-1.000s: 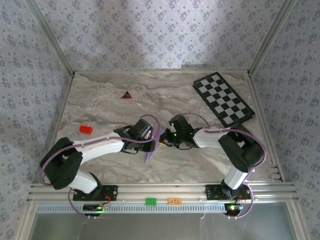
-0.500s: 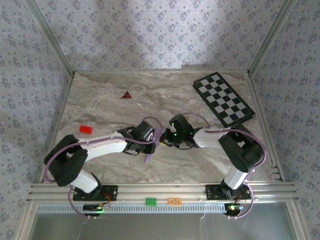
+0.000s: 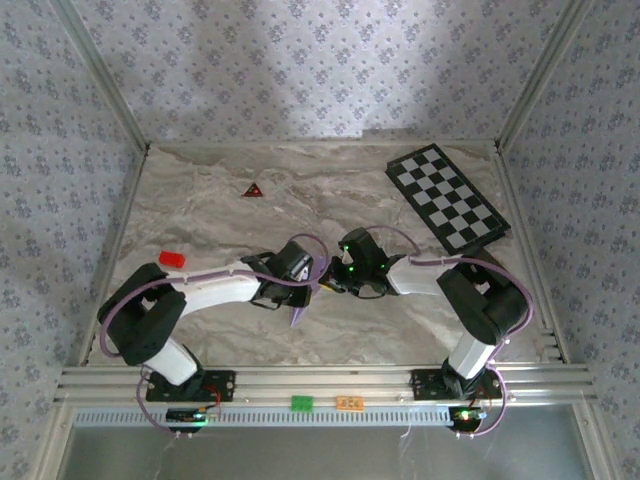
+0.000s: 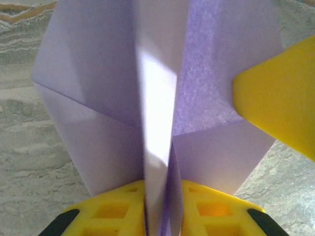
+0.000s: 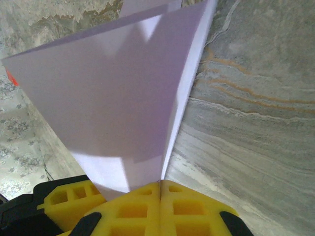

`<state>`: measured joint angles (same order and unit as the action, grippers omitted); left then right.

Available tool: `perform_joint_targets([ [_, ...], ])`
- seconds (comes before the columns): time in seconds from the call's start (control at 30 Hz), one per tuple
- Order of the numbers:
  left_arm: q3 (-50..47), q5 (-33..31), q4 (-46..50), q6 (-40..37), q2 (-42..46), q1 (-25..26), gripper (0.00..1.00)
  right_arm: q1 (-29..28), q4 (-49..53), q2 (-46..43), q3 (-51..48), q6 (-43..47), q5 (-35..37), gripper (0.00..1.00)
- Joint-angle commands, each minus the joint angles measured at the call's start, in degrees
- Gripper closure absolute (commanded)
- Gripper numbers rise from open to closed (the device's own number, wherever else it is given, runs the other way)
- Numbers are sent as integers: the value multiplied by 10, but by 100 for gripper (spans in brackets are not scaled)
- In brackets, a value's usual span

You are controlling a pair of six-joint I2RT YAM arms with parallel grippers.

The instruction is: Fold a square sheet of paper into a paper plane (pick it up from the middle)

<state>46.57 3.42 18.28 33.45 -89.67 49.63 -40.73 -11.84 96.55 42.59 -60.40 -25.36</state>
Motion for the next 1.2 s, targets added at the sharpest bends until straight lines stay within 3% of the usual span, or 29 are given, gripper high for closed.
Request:
perform_joint_targets([
  [0.0,22,8,15,-9,-12,3,78,4,3,-3,3,2,-8,95],
  [0.27,25,5,20,-9,-15,5,85,10,1,-5,-1,2,-12,91],
  [0.57,56,-74,63,49,-17,9,89,48,38,-85,-39,43,-1,67],
  [0.83,122,-159,133,107,-61,10,88,120,143,-203,-86,75,41,64],
  [1.17,170,-175,169,123,-115,11,89,152,151,-269,-131,65,50,63],
])
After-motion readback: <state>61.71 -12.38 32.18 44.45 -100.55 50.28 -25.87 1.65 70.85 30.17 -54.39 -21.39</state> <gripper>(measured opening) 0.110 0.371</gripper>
